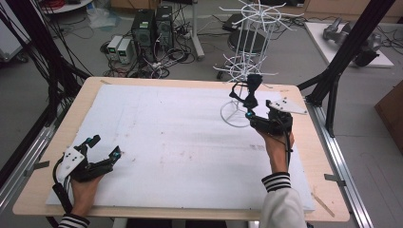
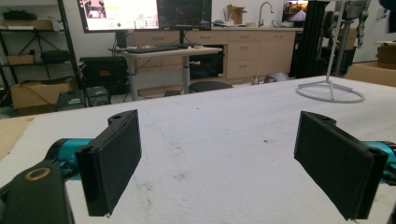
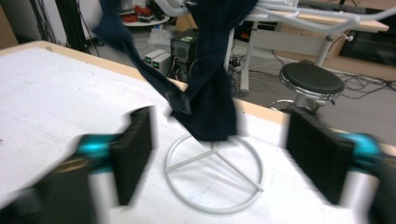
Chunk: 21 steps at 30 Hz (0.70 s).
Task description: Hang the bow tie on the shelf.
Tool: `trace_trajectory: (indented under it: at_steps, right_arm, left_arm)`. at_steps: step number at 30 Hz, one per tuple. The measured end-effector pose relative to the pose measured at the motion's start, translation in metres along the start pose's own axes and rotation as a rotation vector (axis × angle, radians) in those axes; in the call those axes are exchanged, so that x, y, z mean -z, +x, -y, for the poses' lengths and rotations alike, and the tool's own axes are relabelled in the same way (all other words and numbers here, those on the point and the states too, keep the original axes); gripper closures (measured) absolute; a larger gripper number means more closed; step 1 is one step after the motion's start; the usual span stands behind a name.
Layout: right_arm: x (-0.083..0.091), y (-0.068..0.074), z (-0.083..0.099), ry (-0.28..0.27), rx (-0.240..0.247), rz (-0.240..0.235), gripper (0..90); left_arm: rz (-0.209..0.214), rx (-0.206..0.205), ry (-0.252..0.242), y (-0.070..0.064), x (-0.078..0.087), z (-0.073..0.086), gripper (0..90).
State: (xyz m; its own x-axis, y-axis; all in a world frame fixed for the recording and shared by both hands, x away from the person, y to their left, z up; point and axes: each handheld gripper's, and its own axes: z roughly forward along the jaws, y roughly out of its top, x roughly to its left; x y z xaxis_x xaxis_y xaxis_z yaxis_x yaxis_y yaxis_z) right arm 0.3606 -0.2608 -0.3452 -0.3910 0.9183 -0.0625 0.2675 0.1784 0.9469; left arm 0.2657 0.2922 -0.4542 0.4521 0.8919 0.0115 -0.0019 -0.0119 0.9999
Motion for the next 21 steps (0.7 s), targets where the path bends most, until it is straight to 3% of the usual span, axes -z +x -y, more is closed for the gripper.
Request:
trace_trajectory:
  at_steps: [3,8,15,21]
  right_arm:
    - [0.004,0.003,0.006,-0.013,0.009,-0.010,10.9]
    - [0.011,0.007,0.011,0.001,0.020,-0.041,10.8]
    - [0.028,0.011,0.018,-0.056,0.031,-0.072,10.8]
    - [0.043,0.015,0.042,-0.100,0.028,-0.095,10.8]
  left_arm:
    - [0.003,0.004,-0.005,0.000,0.000,0.000,15.2]
    - [0.002,0.003,-0.013,0.000,0.001,0.000,15.2]
    - [0.003,0.005,-0.012,0.000,0.001,0.000,15.1]
    - [0.004,0.003,-0.013,0.000,0.001,0.000,15.1]
